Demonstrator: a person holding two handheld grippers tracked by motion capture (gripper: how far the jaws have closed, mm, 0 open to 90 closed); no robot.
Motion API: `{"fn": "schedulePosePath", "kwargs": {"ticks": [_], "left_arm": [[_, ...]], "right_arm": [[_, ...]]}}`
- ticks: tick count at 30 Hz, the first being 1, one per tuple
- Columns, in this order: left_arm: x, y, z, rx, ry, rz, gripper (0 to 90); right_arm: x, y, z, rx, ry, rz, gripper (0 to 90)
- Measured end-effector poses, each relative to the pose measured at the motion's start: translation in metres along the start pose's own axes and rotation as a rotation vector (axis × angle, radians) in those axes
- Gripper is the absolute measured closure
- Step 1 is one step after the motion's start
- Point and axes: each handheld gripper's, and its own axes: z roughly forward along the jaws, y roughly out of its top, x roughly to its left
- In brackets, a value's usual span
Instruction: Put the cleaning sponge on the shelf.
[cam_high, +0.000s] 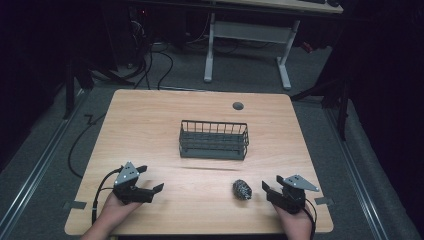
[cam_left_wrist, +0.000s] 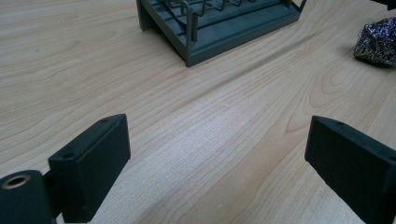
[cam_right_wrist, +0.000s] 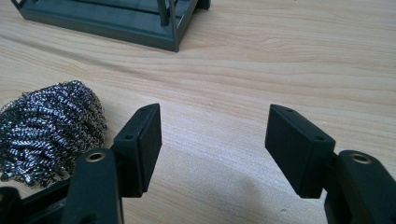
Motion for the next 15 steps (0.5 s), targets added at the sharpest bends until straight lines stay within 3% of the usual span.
{"fn": "schedulePosePath", "kwargs": {"ticks": [12,15], "left_arm": [[-0.0012,0.0004,-0.0002,-0.001,-0.001,0.002,7.4],[-0.0025,-0.0008,0.0004,0.005,-0.001,-0.001,7.5]], "right_arm": [[0.0017,0.0016,-0.0010,-0.001,0.000,0.009,34.2],[0.0049,0.0035,-0.0014,0.004,-0.010,-0.016,31.5]]}}
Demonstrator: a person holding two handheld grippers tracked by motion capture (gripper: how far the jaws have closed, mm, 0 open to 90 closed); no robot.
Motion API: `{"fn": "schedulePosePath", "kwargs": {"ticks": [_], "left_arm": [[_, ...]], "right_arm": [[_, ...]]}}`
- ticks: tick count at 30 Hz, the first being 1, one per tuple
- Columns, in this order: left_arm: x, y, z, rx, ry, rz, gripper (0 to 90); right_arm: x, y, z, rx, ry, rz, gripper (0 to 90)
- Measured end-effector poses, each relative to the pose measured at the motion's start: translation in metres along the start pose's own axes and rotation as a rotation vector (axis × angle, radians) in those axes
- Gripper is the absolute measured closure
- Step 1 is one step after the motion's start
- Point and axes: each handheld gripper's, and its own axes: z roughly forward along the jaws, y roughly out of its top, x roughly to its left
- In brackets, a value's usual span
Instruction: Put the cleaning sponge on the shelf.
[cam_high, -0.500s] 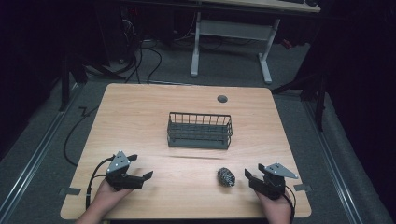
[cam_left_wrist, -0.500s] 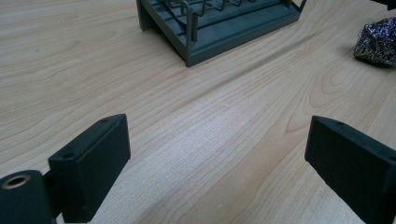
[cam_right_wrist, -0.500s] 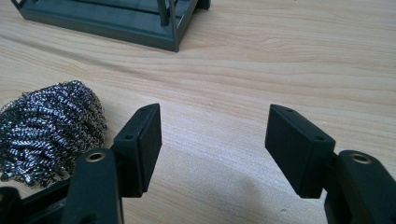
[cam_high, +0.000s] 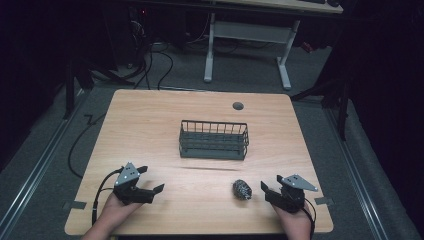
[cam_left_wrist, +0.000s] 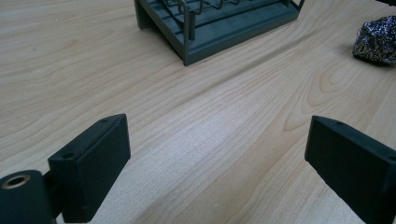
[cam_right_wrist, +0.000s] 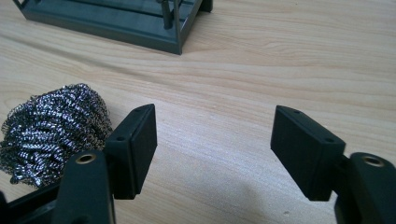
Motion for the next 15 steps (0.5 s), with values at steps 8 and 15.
{"fn": "schedulePosePath", "kwargs": {"ticks": [8,15], "left_arm": [[0.002,-0.001,0.000,-0.002,-0.001,-0.007,7.5],[0.001,0.000,-0.001,-0.013,-0.007,-0.008,7.5]], "right_arm": [[0.001,0.012,0.004,0.050,0.002,-0.021,29.9],[-0.002,0.015,0.009,0.153,0.020,0.018,27.9]]}}
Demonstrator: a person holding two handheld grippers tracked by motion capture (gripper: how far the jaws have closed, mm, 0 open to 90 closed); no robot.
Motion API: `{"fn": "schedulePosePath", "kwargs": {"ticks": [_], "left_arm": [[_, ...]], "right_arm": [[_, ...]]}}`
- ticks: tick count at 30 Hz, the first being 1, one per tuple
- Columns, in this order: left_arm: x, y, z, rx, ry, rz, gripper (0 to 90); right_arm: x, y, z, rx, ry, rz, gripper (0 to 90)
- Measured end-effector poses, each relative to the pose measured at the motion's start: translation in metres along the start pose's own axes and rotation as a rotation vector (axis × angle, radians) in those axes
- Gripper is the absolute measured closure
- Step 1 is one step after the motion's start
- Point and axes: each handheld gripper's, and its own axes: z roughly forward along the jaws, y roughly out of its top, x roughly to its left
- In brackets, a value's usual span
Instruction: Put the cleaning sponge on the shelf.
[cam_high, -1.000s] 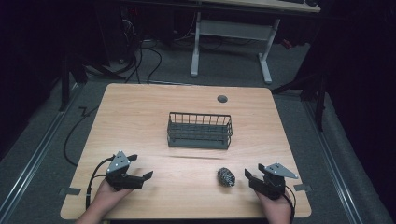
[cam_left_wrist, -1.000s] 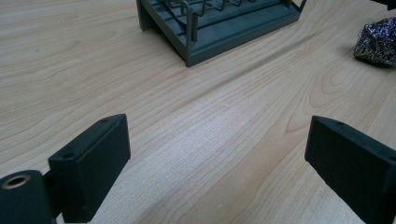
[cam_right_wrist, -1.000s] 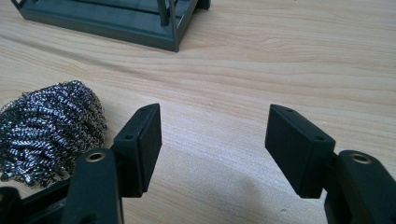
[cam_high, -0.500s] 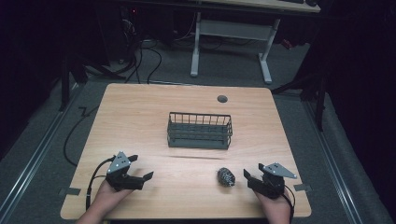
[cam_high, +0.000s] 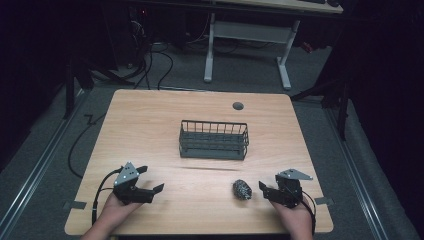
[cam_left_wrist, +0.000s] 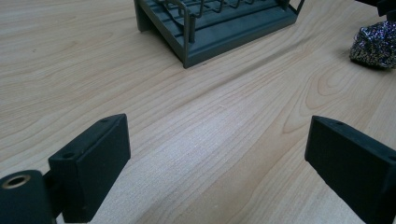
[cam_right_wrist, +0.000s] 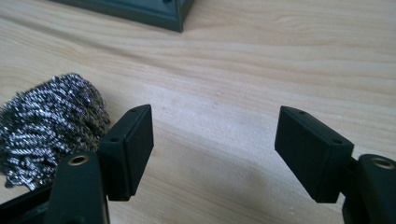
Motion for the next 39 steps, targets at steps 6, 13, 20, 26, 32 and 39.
{"fn": "schedulePosePath", "kwargs": {"ticks": [6,13,20,26,32,39], "left_arm": [[0.001,0.000,0.000,0.001,0.001,-0.006,7.5],[0.000,0.000,0.001,0.006,0.001,-0.001,7.5],[0.001,0.000,0.001,0.002,0.000,-0.001,7.5],[0.001,0.000,0.001,0.002,-0.003,0.002,7.5],[0.001,0.000,0.000,0.000,-0.005,0.001,7.5],[0.001,0.001,0.000,0.000,-0.007,0.001,7.5]], "right_arm": [[0.000,0.000,0.000,0.038,0.021,0.028,28.0],[0.010,0.002,0.001,0.134,0.020,-0.039,28.0],[0.017,0.012,-0.001,0.211,0.038,-0.070,28.2],[0.020,0.021,-0.002,0.273,0.040,-0.098,28.7],[0.025,0.031,-0.003,0.368,0.047,-0.147,29.0],[0.030,0.037,-0.005,0.460,0.043,-0.192,29.4]]}}
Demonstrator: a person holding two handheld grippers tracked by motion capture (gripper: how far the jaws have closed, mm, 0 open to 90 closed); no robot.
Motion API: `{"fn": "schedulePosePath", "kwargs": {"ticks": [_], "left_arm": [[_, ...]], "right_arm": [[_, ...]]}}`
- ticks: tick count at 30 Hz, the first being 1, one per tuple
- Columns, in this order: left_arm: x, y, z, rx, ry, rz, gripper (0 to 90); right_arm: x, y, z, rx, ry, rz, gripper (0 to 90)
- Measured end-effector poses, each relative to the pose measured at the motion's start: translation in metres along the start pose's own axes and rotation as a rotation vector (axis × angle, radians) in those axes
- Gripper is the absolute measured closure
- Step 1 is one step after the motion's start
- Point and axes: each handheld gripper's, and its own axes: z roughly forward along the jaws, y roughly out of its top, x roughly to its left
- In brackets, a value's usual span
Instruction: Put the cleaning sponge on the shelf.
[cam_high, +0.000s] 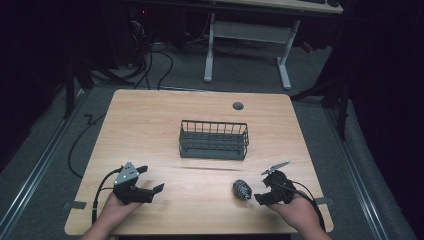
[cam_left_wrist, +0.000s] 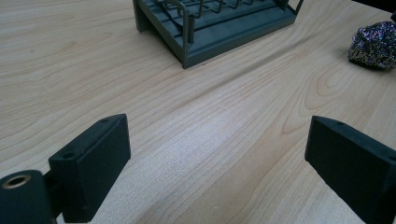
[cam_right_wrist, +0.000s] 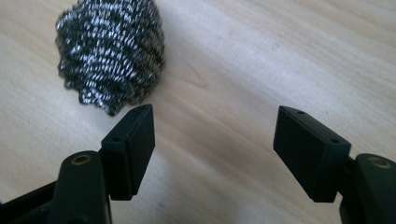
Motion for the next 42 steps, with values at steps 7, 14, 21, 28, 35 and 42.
{"fn": "schedulePosePath", "kwargs": {"ticks": [7,14,21,28,35,42], "left_arm": [[0.000,0.000,0.000,0.001,0.002,-0.003,7.5],[0.000,0.000,0.000,0.001,-0.001,-0.001,7.5],[-0.001,-0.001,-0.001,0.001,0.000,-0.012,7.5],[0.001,-0.001,-0.002,-0.003,0.016,-0.023,7.5],[-0.001,-0.001,-0.002,0.000,0.016,-0.017,7.5],[-0.001,-0.001,0.000,0.004,0.010,-0.017,7.5]], "right_arm": [[0.008,0.002,-0.003,0.071,0.005,-0.063,28.8],[0.024,0.013,-0.019,0.083,0.016,-0.084,27.8],[0.033,0.021,-0.017,0.091,0.032,-0.098,27.0],[0.044,0.031,-0.007,0.106,0.053,-0.111,24.6],[0.048,0.038,-0.002,0.104,0.073,-0.111,22.5],[0.049,0.043,0.004,0.116,0.087,-0.083,23.7]]}}
